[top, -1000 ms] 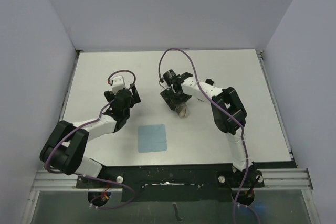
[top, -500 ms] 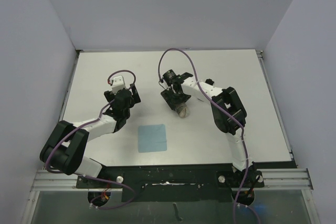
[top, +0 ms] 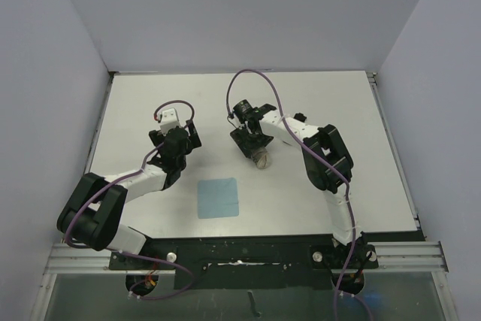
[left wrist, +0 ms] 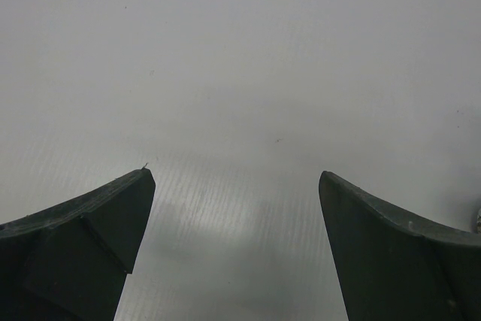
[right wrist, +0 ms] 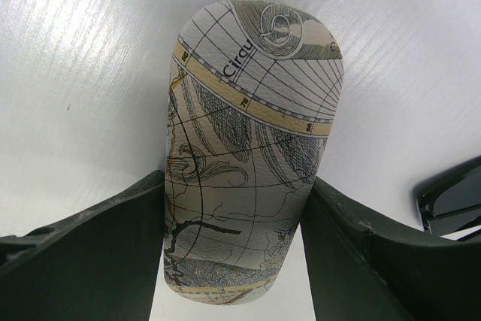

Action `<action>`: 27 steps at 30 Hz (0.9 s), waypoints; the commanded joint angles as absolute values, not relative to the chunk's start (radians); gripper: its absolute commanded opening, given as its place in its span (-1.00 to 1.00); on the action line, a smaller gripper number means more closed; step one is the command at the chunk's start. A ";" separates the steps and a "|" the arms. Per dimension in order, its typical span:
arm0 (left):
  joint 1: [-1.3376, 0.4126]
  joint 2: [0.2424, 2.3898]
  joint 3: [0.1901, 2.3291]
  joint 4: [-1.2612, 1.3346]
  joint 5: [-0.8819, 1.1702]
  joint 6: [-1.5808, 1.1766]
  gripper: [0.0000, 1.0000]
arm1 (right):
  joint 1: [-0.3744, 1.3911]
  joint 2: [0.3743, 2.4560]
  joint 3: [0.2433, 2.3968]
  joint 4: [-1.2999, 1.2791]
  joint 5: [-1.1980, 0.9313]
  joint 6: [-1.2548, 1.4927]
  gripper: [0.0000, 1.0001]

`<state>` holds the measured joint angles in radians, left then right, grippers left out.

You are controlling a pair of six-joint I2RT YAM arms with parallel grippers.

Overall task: Organize the sunglasses
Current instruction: Pick up the sunglasses case from the center of the board.

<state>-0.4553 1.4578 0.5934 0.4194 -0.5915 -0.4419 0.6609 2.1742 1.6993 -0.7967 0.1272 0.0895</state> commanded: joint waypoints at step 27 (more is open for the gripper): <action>-0.448 1.451 0.614 0.466 -0.574 -0.453 0.85 | 0.681 2.011 1.694 -0.729 0.069 0.101 -1.00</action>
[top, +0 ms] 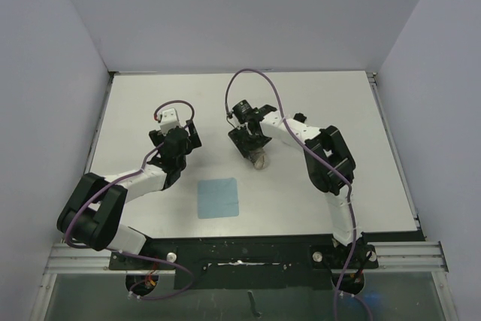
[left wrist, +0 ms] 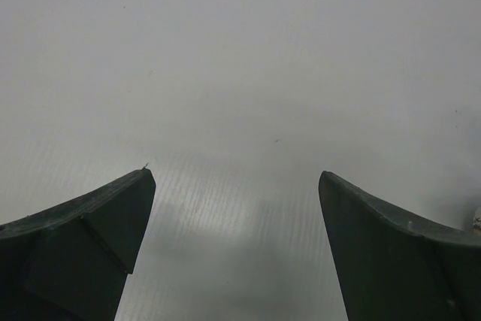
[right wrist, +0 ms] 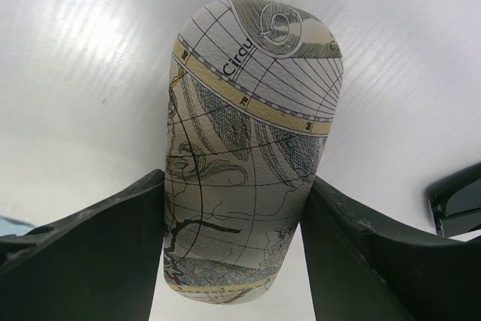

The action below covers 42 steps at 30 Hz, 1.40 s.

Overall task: Organize the sunglasses
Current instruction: Pick up the sunglasses case from the center of the board.

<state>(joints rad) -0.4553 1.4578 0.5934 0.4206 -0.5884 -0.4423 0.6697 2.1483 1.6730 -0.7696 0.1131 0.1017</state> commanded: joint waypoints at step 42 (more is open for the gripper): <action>-0.449 1.140 0.545 0.770 -0.025 -0.597 0.81 | 0.501 1.507 1.355 -0.186 -0.735 0.060 -1.00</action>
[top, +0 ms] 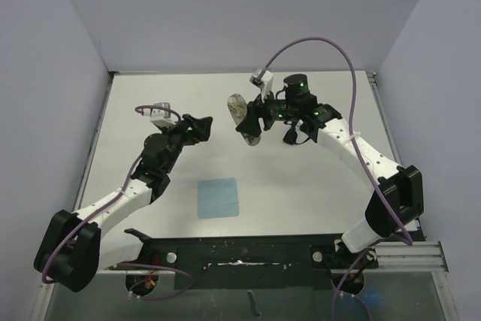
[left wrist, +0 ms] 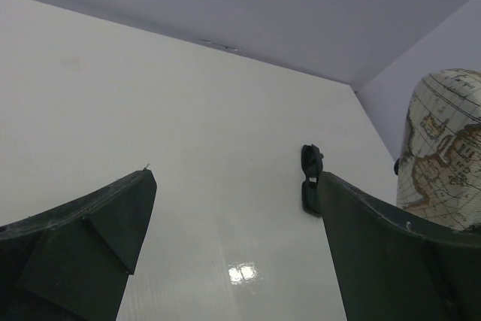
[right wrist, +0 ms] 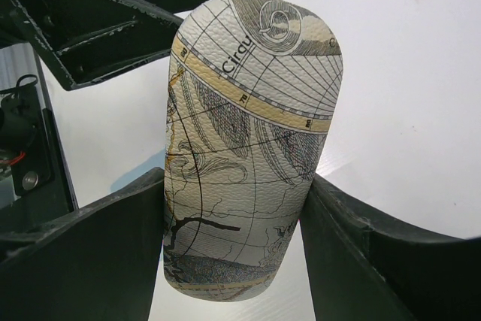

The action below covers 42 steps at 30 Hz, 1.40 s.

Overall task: Organize the sunglasses
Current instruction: Pick up the sunglasses case from the center of the board, then open the sunglasses case.

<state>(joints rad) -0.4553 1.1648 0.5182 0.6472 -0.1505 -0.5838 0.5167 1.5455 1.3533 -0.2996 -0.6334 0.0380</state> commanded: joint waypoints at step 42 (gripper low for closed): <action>-0.311 1.381 0.588 1.176 0.442 -0.924 0.55 | 0.498 1.485 1.312 -0.121 -0.790 0.114 -0.97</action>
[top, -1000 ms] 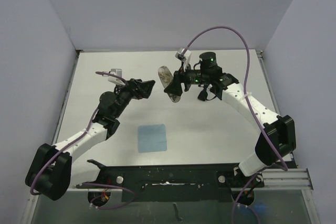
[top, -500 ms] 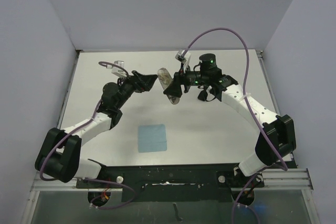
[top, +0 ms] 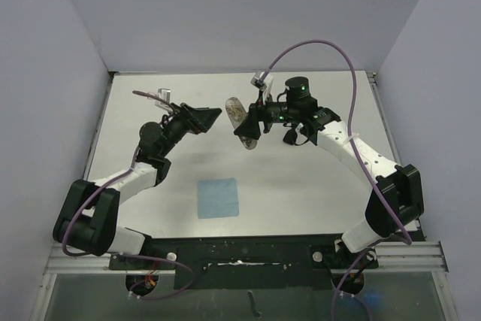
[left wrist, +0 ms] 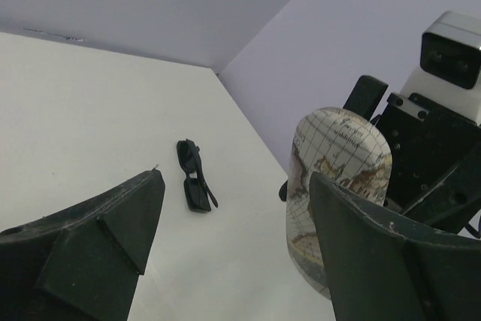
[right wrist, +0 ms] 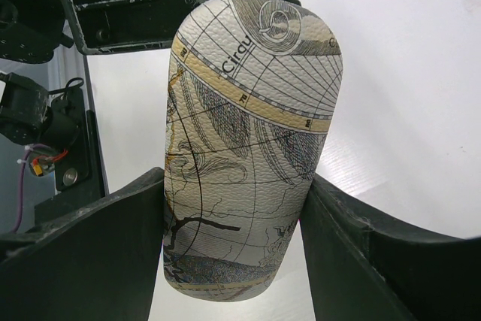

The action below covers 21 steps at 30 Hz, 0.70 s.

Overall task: Organize the sunglasses
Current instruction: Open the sunglasses case.

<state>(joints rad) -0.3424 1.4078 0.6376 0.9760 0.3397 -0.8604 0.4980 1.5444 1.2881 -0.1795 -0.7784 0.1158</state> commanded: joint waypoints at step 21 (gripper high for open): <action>-0.247 1.567 0.530 1.787 0.753 -1.164 0.47 | 0.468 1.550 1.379 0.024 -1.077 0.170 -0.97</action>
